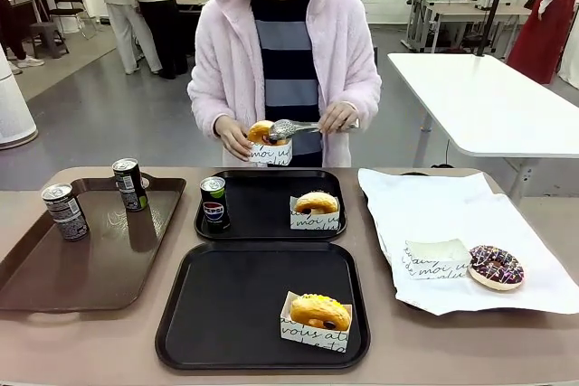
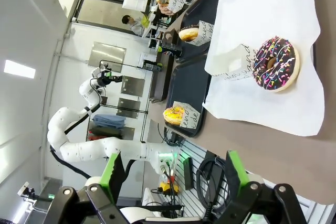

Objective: Set up donuts and drinks on trays.
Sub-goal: Pick up one Pepsi coke from the Handle tray and place it on the Flat Tray without a Pepsi coke.

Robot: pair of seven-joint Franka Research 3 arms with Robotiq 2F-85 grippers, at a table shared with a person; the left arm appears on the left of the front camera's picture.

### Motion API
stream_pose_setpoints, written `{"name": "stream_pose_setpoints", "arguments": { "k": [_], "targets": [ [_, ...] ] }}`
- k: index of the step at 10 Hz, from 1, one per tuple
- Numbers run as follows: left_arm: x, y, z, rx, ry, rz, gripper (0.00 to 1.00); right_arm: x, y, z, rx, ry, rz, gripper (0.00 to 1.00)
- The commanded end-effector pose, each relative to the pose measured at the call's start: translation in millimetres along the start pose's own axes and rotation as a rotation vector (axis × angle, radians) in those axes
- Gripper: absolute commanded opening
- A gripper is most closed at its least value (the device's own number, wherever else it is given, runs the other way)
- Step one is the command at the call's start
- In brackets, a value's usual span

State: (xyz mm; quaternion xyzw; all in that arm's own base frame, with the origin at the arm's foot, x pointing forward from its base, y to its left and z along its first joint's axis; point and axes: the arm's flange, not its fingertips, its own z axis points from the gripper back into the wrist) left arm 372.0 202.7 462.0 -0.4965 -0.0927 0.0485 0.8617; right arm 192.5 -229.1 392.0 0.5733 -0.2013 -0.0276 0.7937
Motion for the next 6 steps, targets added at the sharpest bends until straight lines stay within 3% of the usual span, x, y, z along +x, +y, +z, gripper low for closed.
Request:
{"name": "stream_pose_setpoints", "arguments": {
  "k": [1, 4, 6],
  "targets": [
    [8, 25, 14, -0.06, 0.004, 0.032, 1.0, 2, 1, -1, 0.021, -0.021, 0.021, 1.0],
    [4, 60, 16, -0.064, 0.034, 0.096, 1.0, 2, 1, -1, 0.021, -0.021, 0.021, 1.0],
    [-3, 57, 12, -0.055, 0.033, 0.099, 1.0, 2, 1, -1, 0.021, -0.021, 0.021, 1.0]
  ]
}}
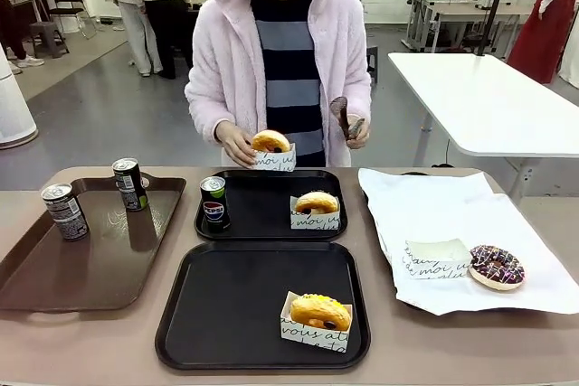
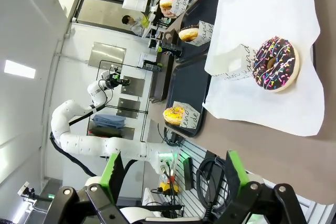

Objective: Set up donuts and drinks on trays.
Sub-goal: Pick up one Pepsi coke from the Handle tray and place it on the Flat Tray without a Pepsi coke.

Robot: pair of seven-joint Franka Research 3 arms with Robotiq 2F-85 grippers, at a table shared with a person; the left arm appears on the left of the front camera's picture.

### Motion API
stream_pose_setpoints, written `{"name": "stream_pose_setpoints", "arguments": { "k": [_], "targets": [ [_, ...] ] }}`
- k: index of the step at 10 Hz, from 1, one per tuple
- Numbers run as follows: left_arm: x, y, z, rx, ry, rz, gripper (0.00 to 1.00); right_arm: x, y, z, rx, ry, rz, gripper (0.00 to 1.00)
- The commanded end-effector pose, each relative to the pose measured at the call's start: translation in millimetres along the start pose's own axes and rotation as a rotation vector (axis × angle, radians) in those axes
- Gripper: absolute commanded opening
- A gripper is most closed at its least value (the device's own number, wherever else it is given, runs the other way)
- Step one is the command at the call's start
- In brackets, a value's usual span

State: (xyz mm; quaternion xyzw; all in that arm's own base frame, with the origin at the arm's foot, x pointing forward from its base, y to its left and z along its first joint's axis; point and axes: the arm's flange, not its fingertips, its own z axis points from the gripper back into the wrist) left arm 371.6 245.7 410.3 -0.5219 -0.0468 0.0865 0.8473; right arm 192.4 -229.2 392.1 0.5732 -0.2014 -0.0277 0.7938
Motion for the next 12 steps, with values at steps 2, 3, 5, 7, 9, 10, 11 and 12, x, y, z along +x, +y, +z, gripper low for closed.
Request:
{"name": "stream_pose_setpoints", "arguments": {
  "k": [2, 3, 5, 7, 9, 10, 11, 12],
  "targets": [
    [-4.9, -8.4, 0.1, -0.008, -0.007, -0.019, 1.0, 2.0, 0.8, -0.8, 0.021, -0.021, 0.021, 1.0],
    [-4.9, -8.4, 0.1, -0.008, -0.007, -0.019, 1.0, 2.0, 0.8, -0.8, 0.021, -0.021, 0.021, 1.0],
    [-4.9, -8.4, 0.1, -0.008, -0.007, -0.019, 1.0, 2.0, 0.8, -0.8, 0.021, -0.021, 0.021, 1.0],
    [-4.9, -8.4, 0.1, -0.008, -0.007, -0.019, 1.0, 2.0, 0.8, -0.8, 0.021, -0.021, 0.021, 1.0],
    [-4.9, -8.4, 0.1, -0.008, -0.007, -0.019, 1.0, 2.0, 0.8, -0.8, 0.021, -0.021, 0.021, 1.0],
    [-4.9, -8.4, 0.1, -0.008, -0.007, -0.019, 1.0, 2.0, 0.8, -0.8, 0.021, -0.021, 0.021, 1.0],
    [-4.9, -8.4, 0.1, -0.008, -0.007, -0.019, 1.0, 2.0, 0.8, -0.8, 0.021, -0.021, 0.021, 1.0],
    [-0.5, -6.4, -0.4, 0.004, 0.0, -0.013, 1.0, 2.0, 0.8, -0.8, 0.021, -0.021, 0.021, 1.0]
  ]
}}
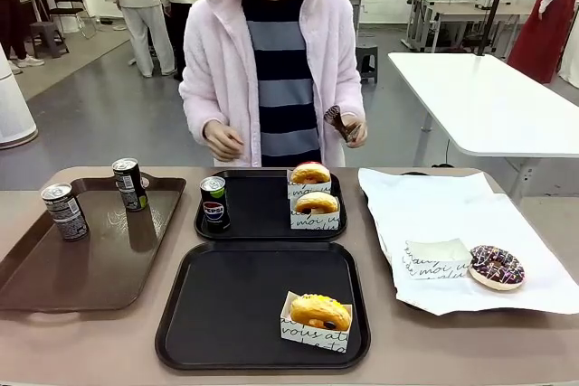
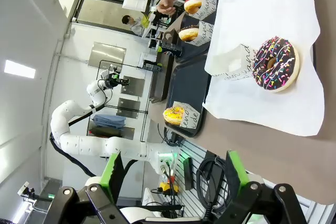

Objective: Set up donuts and drinks on trays.
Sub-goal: Pick up one Pepsi coke from the Handle tray and place it on the Flat Tray without a Pepsi coke.

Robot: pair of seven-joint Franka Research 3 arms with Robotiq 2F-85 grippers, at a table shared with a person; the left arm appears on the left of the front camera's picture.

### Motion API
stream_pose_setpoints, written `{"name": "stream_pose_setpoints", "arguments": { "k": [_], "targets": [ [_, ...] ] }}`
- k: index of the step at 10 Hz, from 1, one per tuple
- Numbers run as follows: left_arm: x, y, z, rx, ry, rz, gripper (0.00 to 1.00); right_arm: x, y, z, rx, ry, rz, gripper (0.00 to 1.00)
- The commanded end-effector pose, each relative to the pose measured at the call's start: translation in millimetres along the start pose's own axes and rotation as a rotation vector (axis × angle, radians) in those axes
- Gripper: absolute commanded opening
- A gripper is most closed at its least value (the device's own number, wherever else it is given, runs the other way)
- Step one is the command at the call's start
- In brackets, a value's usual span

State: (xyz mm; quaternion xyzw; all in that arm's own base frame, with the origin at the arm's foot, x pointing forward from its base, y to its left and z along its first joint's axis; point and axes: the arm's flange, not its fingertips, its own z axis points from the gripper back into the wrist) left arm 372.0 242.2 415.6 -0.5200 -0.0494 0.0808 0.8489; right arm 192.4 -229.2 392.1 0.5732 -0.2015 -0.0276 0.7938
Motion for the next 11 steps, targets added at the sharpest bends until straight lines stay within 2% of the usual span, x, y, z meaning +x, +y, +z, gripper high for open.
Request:
{"name": "stream_pose_setpoints", "arguments": {
  "k": [1, 4, 5, 7, 10, 11],
  "targets": [
    [6, -25, 1, 0.106, -0.035, -0.023, 1.0, 2, 1, -1, 0.021, -0.021, 0.021, 1.0],
    [20, -99, -32, 0.432, 0.038, -0.019, 1.0, 2, 1, -1, 0.021, -0.021, 0.021, 1.0],
    [24, -116, -58, 0.617, 0.045, -0.03, 1.0, 2, 1, -1, 0.021, -0.021, 0.021, 1.0],
    [29, -128, -105, 0.779, 0.067, -0.068, 1.0, 2, 1, -1, 0.021, -0.021, 0.021, 1.0],
    [37, -113, -165, 0.975, 0.014, -0.164, 1.0, 2, 1, -1, 0.021, -0.021, 0.021, 1.0],
    [38, -105, -177, 0.993, 0.012, -0.171, 1.0, 2, 1, -1, 0.021, -0.021, 0.021, 1.0]
  ]
}}
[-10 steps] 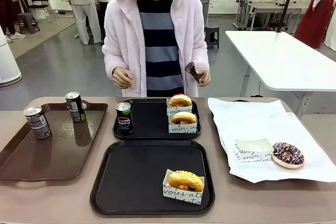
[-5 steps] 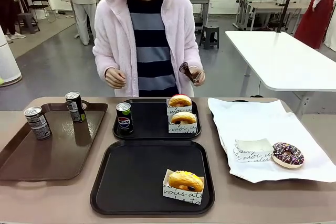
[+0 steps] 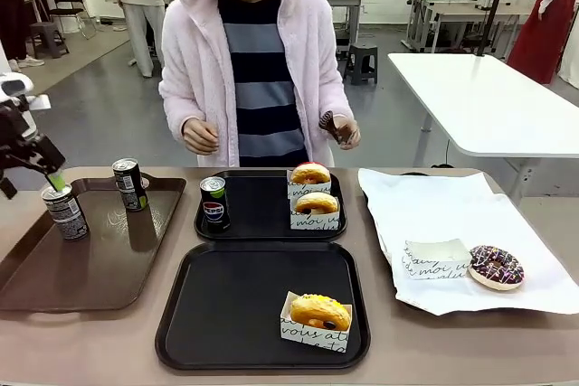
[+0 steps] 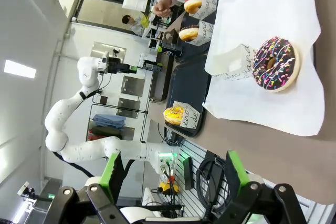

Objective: Set up donuts and drinks on trays.
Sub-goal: Pick up one Pepsi coke from the Handle tray and place it on the Flat Tray without a Pepsi coke.

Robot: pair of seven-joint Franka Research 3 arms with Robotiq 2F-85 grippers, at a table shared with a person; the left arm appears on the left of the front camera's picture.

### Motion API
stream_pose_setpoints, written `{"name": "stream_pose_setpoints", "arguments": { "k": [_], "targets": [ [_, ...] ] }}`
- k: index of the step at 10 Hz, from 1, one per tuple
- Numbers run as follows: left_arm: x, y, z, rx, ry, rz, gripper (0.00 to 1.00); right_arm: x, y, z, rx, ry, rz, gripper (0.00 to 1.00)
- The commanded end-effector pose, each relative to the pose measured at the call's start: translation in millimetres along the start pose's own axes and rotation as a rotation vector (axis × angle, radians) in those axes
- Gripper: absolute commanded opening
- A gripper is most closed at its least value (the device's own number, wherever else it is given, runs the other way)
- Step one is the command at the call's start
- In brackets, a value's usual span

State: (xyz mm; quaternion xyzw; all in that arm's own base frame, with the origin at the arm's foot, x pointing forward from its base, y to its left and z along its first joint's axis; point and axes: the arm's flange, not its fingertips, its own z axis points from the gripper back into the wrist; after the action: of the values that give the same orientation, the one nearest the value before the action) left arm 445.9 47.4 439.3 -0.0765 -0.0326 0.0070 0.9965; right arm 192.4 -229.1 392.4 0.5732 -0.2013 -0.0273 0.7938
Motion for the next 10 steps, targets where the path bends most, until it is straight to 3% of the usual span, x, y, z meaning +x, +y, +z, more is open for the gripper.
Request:
{"name": "stream_pose_setpoints", "arguments": {
  "k": [1, 5, 10],
  "targets": [
    [3, 0, -18, 0.078, -0.029, 0.009, 1.0, 2, 0, -1, 0.021, -0.021, 0.02, 1.0],
    [16, -8, -35, 0.14, -0.127, -0.032, 1.0, 2, 0, -1, 0.021, -0.021, 0.02, 1.0],
    [28, -15, -50, 0.1, -0.101, -0.009, 1.0, 2, 0, -1, 0.021, -0.021, 0.02, 1.0]
  ]
}}
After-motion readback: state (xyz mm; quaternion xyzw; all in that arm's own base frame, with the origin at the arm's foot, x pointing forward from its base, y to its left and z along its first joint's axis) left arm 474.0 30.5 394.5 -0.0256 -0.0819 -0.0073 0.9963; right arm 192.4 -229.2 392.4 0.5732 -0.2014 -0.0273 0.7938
